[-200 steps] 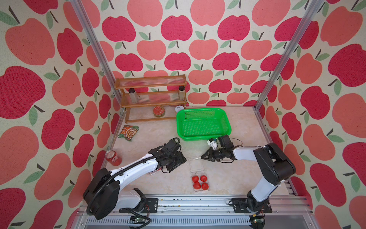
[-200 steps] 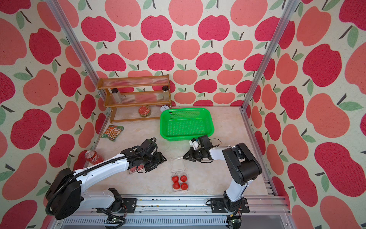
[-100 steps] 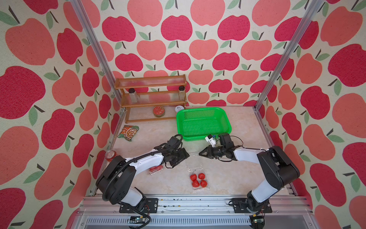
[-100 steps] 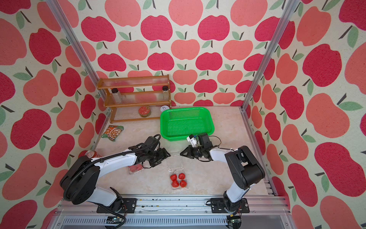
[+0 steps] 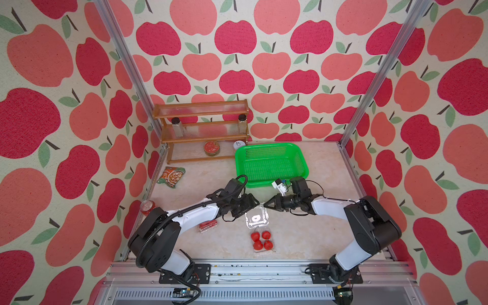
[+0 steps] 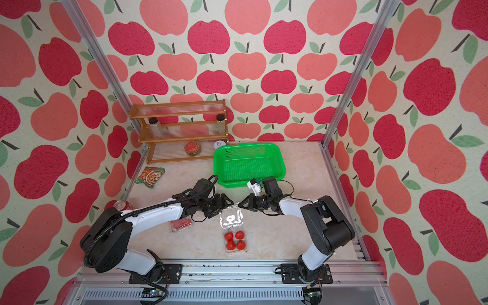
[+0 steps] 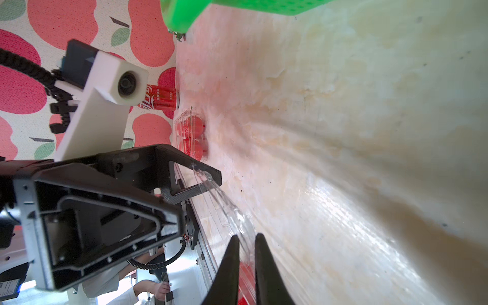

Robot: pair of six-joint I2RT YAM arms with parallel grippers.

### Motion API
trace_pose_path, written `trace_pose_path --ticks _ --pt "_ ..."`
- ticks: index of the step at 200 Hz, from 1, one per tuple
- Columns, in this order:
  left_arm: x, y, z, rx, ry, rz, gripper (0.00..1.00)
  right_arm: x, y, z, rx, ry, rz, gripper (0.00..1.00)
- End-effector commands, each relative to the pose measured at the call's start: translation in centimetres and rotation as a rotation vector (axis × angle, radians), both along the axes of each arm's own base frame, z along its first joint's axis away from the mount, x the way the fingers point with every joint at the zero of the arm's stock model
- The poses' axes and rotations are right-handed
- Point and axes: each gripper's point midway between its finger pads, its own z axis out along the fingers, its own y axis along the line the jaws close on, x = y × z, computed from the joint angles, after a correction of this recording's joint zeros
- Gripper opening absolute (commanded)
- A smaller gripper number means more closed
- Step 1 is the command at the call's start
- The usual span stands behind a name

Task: Pack strawberries into containers
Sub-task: Close the packing box at the center of the board.

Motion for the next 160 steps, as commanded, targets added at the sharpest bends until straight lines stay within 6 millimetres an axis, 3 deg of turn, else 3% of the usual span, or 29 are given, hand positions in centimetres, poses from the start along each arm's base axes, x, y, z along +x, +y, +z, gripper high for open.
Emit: trace_pose_path --ticks 1,73,106,160 --pt "0.1 -1.6 2.4 -0.062 -0.058 -0.057 0.79 -0.8 0.1 0.7 0.022 -0.01 0.017 0.17" --pt "-0.7 -2.5 4.3 -0.098 -0.093 -0.115 0.79 -1.2 -0.1 1.6 0.032 -0.031 0.021 0.37" --pt "-0.9 -2.3 5.5 -0.108 -0.121 -0.12 0.79 -1.8 -0.2 2.5 0.047 -0.041 0.033 0.4" --pt "-1.5 -2.2 5.6 -0.115 -0.12 -0.13 0.8 -3.5 -0.2 3.4 0.054 -0.045 0.072 0.41"
